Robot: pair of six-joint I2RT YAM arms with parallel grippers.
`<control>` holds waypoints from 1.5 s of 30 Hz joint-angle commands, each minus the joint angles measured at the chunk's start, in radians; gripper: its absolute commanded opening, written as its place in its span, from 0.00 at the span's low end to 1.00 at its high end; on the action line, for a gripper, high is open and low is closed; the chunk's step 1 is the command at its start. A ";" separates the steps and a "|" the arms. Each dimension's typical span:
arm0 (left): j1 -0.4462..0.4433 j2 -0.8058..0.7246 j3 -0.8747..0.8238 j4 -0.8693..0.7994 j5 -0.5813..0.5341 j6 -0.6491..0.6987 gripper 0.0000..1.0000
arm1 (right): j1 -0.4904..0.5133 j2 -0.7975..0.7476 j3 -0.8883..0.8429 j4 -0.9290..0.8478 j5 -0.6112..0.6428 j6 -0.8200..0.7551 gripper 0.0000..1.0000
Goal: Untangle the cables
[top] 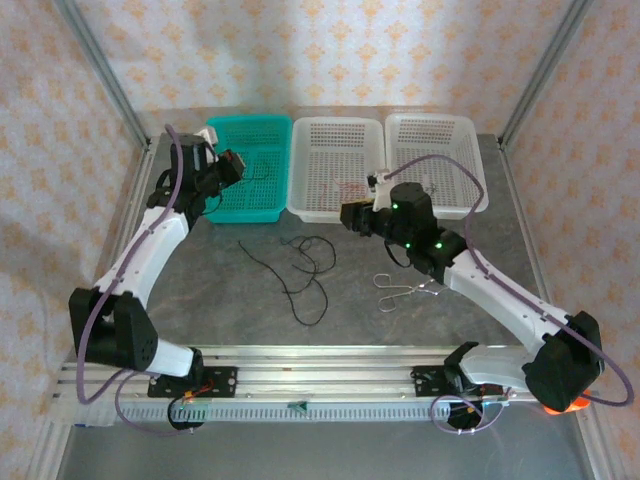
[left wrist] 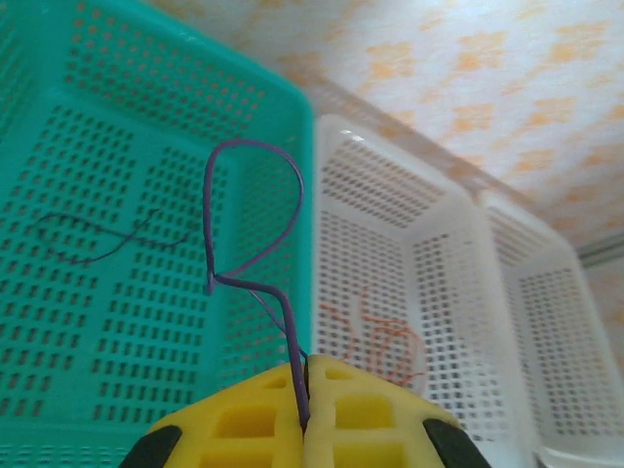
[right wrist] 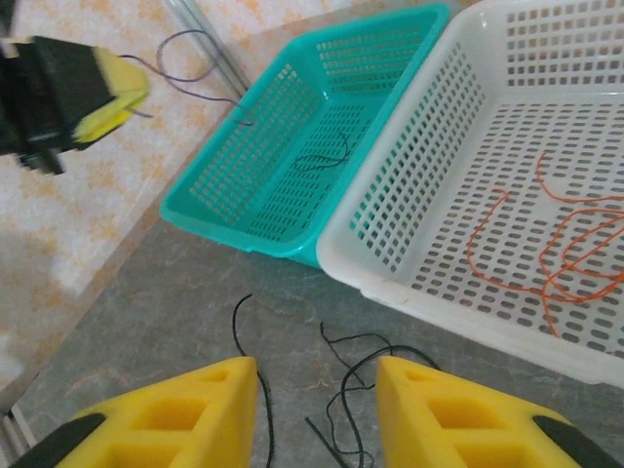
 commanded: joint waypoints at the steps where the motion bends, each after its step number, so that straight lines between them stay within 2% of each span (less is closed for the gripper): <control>1: 0.024 0.065 0.059 -0.051 -0.023 0.042 0.00 | 0.043 -0.006 -0.023 -0.009 0.034 -0.024 0.37; 10: 0.043 0.271 0.207 -0.132 -0.080 0.084 0.00 | 0.166 0.036 -0.034 -0.025 0.128 0.006 0.38; 18: 0.046 0.389 0.298 -0.182 -0.139 0.089 0.00 | 0.211 0.098 0.009 -0.117 0.268 0.038 0.37; 25: 0.047 0.376 0.271 -0.147 -0.122 0.076 0.21 | 0.233 0.128 0.019 -0.154 0.284 0.032 0.37; 28: 0.045 0.321 0.209 -0.073 -0.029 0.083 0.39 | 0.234 0.145 0.025 -0.169 0.268 0.022 0.36; 30: 0.040 0.263 0.157 -0.038 -0.005 0.085 0.45 | 0.235 0.167 0.035 -0.186 0.250 0.004 0.36; 35: 0.016 0.104 0.048 -0.034 0.002 0.083 0.46 | 0.234 0.260 0.105 -0.278 0.259 -0.051 0.29; 38: -0.028 -0.002 -0.015 -0.067 -0.055 0.088 0.46 | 0.234 0.304 0.139 -0.299 0.258 -0.058 0.28; 45: -0.113 -0.237 -0.230 -0.074 -0.139 0.003 0.47 | 0.236 0.430 0.193 -0.332 0.226 -0.055 0.25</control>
